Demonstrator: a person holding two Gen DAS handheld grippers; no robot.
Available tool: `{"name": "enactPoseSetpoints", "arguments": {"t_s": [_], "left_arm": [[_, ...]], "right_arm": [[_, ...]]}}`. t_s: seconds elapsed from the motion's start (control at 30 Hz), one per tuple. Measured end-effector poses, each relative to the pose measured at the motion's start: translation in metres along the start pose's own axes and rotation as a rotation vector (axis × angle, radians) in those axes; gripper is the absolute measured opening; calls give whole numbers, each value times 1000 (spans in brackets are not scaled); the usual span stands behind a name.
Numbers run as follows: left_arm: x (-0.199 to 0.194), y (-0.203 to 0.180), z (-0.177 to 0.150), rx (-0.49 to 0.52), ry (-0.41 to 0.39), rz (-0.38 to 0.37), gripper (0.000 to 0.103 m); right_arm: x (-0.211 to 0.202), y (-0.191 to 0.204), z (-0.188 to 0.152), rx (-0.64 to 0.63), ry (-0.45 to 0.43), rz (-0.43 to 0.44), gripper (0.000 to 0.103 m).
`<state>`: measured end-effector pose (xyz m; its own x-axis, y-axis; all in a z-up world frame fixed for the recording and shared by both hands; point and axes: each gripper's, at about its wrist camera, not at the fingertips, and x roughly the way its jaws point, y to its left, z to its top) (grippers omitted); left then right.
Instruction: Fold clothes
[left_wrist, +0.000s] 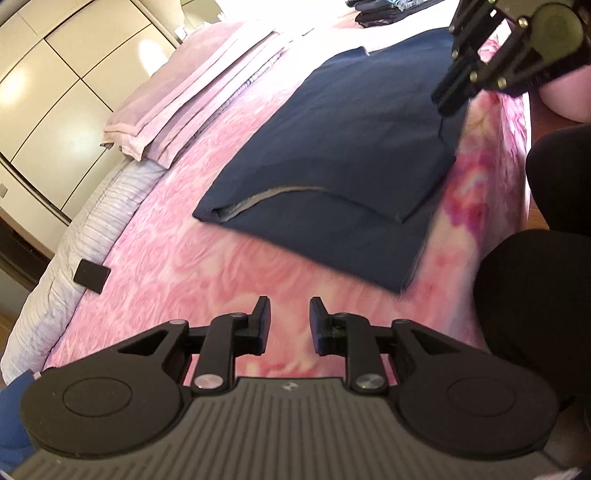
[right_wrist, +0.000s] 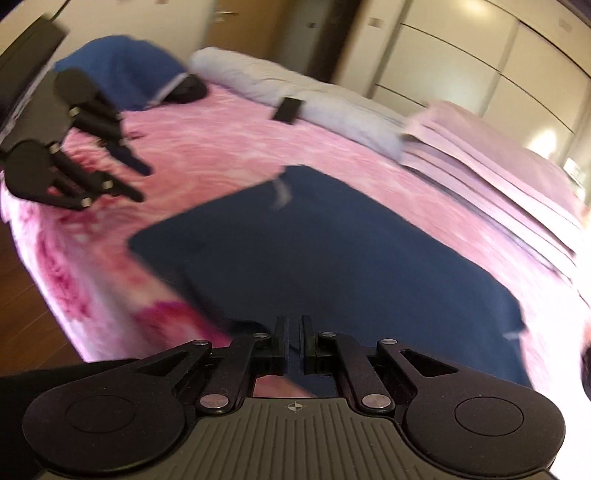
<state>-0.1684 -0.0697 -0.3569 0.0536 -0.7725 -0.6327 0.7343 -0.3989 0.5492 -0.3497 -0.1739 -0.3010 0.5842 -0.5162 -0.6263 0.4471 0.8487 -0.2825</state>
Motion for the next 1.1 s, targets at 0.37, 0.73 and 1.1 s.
{"name": "enactPoseSetpoints", "arguments": {"t_s": [0.37,0.73,1.1], "left_arm": [[2,2,-9,-2,32,-3,21],[2,4,-7,5,30,7,23],[10,10,-4,25,13,8,32]], "right_arm": [[22,21,13,-10,-34,-3,89],[32,46,16,-138,-20,18,89],[54,67,16,-250,7,17,89]]}}
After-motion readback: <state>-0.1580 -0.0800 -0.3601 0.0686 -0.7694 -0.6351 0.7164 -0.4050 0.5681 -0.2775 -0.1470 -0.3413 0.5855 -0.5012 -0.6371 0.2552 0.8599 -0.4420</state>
